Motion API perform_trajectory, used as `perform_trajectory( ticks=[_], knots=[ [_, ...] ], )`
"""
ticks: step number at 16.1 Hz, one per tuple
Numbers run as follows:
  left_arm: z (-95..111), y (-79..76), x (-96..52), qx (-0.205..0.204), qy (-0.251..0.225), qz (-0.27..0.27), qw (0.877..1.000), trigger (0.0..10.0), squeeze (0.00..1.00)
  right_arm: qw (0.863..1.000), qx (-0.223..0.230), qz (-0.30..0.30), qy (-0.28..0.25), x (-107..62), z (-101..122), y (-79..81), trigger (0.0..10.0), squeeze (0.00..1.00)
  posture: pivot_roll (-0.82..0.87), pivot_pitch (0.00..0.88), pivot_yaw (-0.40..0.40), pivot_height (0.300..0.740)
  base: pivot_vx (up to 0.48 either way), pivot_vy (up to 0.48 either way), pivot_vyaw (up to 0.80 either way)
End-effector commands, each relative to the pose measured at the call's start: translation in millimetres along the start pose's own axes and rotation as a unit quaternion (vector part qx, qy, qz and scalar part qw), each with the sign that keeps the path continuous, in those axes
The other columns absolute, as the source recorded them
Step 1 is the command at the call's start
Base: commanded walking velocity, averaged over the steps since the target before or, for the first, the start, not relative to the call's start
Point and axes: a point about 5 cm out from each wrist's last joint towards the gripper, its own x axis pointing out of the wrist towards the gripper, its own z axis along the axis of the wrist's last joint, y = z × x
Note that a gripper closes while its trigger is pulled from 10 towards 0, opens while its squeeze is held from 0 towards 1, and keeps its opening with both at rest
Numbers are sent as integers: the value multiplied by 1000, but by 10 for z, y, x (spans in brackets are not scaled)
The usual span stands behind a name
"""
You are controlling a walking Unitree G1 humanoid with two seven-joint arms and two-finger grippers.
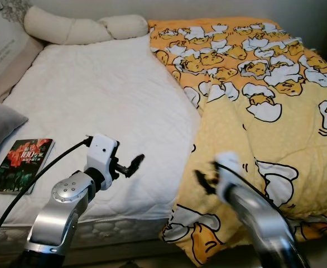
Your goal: Clean up the room
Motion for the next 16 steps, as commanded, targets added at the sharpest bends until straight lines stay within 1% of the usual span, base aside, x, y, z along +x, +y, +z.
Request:
perform_trajectory(
  ticks=[1,2,4,5,6,7,8,9,10,12,13,14,15,16],
  knots=[
    [24,-47,-43,11,9,-40,999,10000,1000,999,-6,3,34,85,-50,21,10000,1000,16,0,62,740,0,0,0],
    [15,-115,-102,19,24,-90,995,10000,1000,999,-13,1,50,184,-25,27,10000,1000,28,0,55,740,0,0,0],
    [3,-220,-253,35,61,-181,981,10000,1000,996,-25,-25,77,358,24,7,10000,1000,57,0,41,740,0,0,0],
    [6,-253,-319,33,77,-213,973,10000,1000,994,-32,-46,91,418,39,-15,10000,1000,70,0,37,740,0,0,0],
    [18,-265,-352,36,83,-227,970,10000,1000,994,-31,-47,96,443,48,-10,10000,1000,87,32,37,740,0,0,0],
    [31,-290,-437,36,100,-259,960,10000,1000,993,-24,-45,106,496,66,23,10000,75,101,68,41,740,0,0,0],
    [42,-296,-474,36,107,-269,956,10000,1000,993,-25,-44,109,516,76,36,10000,75,106,82,43,740,0,0,0],
    [45,-316,-571,35,124,-292,948,10000,1000,992,-26,-51,115,545,80,55,10000,0,123,106,45,740,0,0,0],
    [57,-330,-660,33,138,-301,943,10000,1000,989,-28,-66,128,557,58,66,10000,0,145,127,49,740,0,0,0],
    [81,-360,-757,34,149,-311,938,10000,1000,989,-3,-63,130,574,24,117,10000,0,172,144,51,740,0,0,0],
    [86,-370,-778,34,152,-314,937,10000,1000,989,-4,-62,132,578,12,130,10000,0,172,144,51,740,0,0,0],
    [128,-390,-867,35,160,-316,934,10000,1000,989,-3,-56,134,590,-27,185,8157,0,204,161,52,740,0,0,0],
    [150,-395,-911,35,164,-311,935,10000,1000,989,4,-55,136,592,-44,201,5412,0,218,167,55,740,0,0,0],
    [156,-400,-928,35,165,-311,935,10000,1000,989,5,-58,135,591,-52,197,1961,0,223,169,56,740,0,0,0]
  ],
)
